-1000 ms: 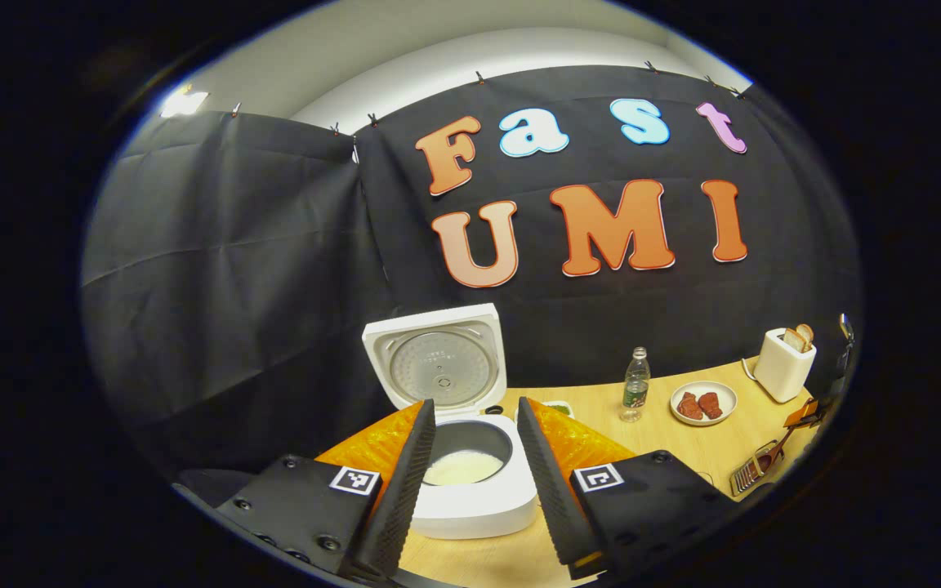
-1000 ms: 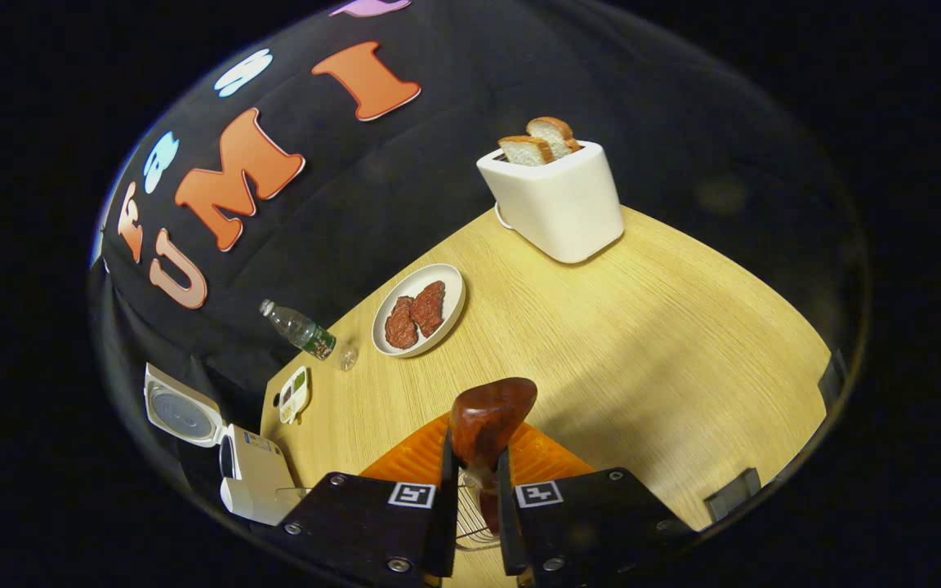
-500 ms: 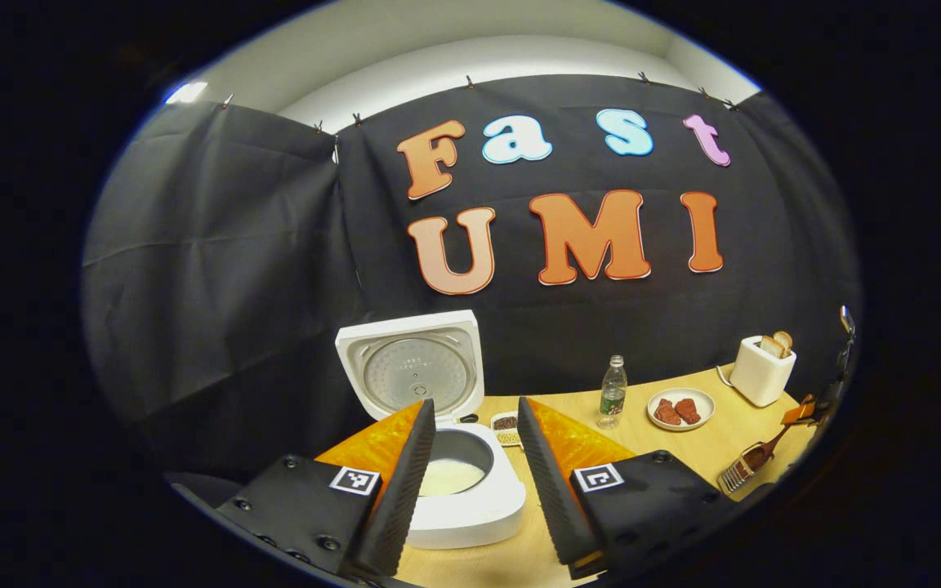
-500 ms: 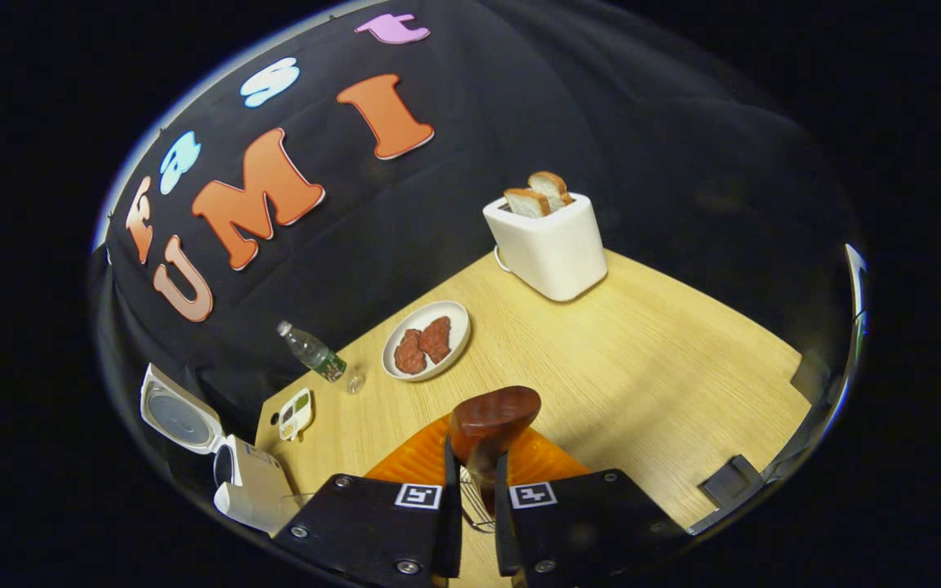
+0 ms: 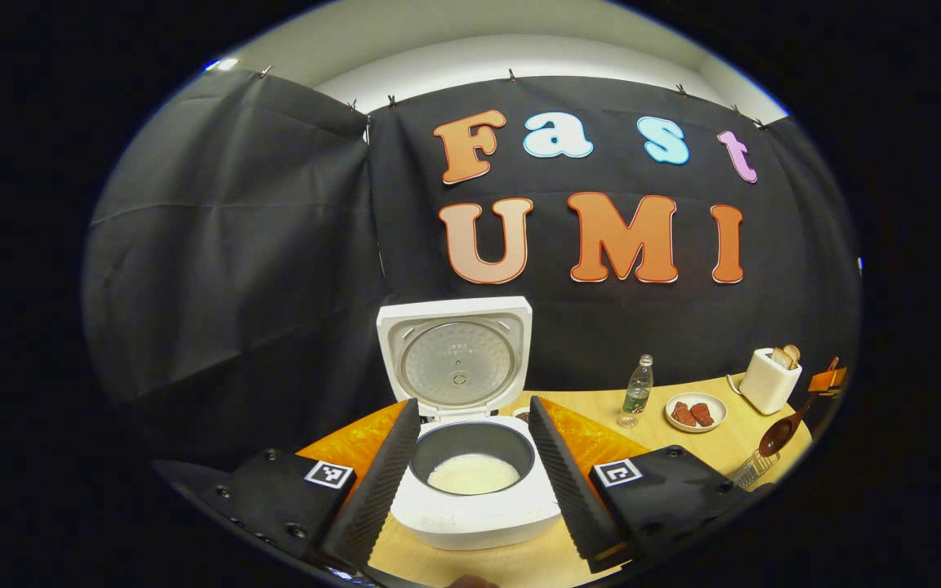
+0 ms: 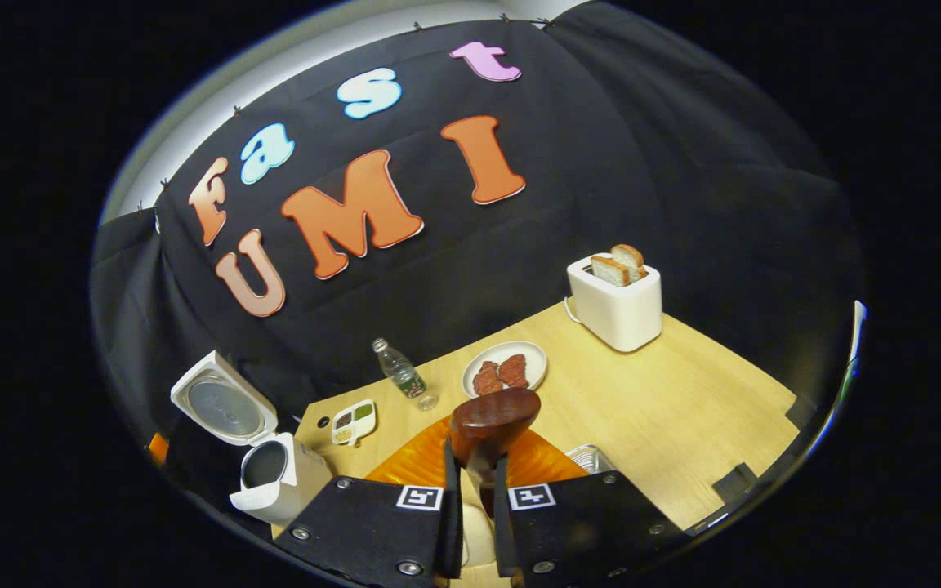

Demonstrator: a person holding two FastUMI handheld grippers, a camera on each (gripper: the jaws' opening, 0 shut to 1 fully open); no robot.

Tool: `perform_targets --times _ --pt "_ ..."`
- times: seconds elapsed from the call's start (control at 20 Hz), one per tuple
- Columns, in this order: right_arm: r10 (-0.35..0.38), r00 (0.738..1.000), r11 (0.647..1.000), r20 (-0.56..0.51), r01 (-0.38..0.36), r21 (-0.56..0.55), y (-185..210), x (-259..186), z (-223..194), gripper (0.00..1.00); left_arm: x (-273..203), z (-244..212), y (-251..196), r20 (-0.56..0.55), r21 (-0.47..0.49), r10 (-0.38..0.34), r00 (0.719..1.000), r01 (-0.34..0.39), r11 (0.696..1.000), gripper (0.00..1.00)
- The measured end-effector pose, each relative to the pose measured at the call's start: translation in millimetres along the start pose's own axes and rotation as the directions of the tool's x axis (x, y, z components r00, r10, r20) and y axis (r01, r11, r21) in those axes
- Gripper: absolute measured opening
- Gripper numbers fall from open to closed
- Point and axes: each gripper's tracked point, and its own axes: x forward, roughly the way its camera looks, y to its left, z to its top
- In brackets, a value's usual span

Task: Close the left gripper, press the button to open the rice cooker; take a wooden spoon from the chopstick holder with the right hand, scoop a spoonful of rice and pour it into the rice cooker, then put the wooden spoon back into the chopstick holder.

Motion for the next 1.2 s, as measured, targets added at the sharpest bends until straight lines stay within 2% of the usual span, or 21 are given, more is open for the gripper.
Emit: perform_targets --times 0.1,0.2,0.3,0.6,0.7,0.9,1.1,1.2 --pt "0.038 0.999 0.999 -0.036 -0.039 -0.018 29.9 -1.6 -21.7 0.15 4.2 -1.7 14.2 0.002 -0.005 0.013 1.0 -0.013 1.0 0.92" --pt "0.066 0.996 0.996 -0.065 -0.069 -0.049 55.9 1.7 -44.4 0.16 4.4 -4.3 22.9 -0.001 -0.021 0.012 1.0 -0.012 1.0 1.0" --pt "0.066 0.994 0.992 -0.093 -0.075 -0.101 68.7 10.0 -68.1 0.15 3.1 -7.9 29.3 -0.003 -0.02 0.007 1.0 -0.007 1.0 1.0" --pt "-0.038 0.991 0.961 -0.13 0.0 -0.277 62.8 34.2 -118.5 0.15 -6.1 -29.1 41.1 -0.041 -0.007 -0.003 0.999 0.003 1.0 1.0" --pt "-0.068 0.992 0.936 -0.109 0.026 -0.352 58.7 39.6 -125.5 0.15 -7.9 -35.1 40.1 -0.051 -0.001 -0.007 0.999 0.007 1.0 1.0" --pt "-0.084 0.995 0.884 -0.057 0.048 -0.464 65.3 49.8 -135.3 0.15 -9.3 -50.7 32.4 -0.085 -0.017 -0.031 0.996 0.029 0.999 1.0" --pt "-0.097 0.992 0.841 -0.075 0.041 -0.539 67.5 52.8 -162.2 0.15 -10.2 -80.0 11.9 -0.153 -0.027 -0.092 0.984 0.089 0.996 1.0" --pt "-0.089 0.992 0.832 -0.089 0.025 -0.554 70.2 51.1 -171.0 0.15 -9.1 -89.6 11.7 -0.177 -0.009 -0.097 0.979 0.097 0.995 1.0"
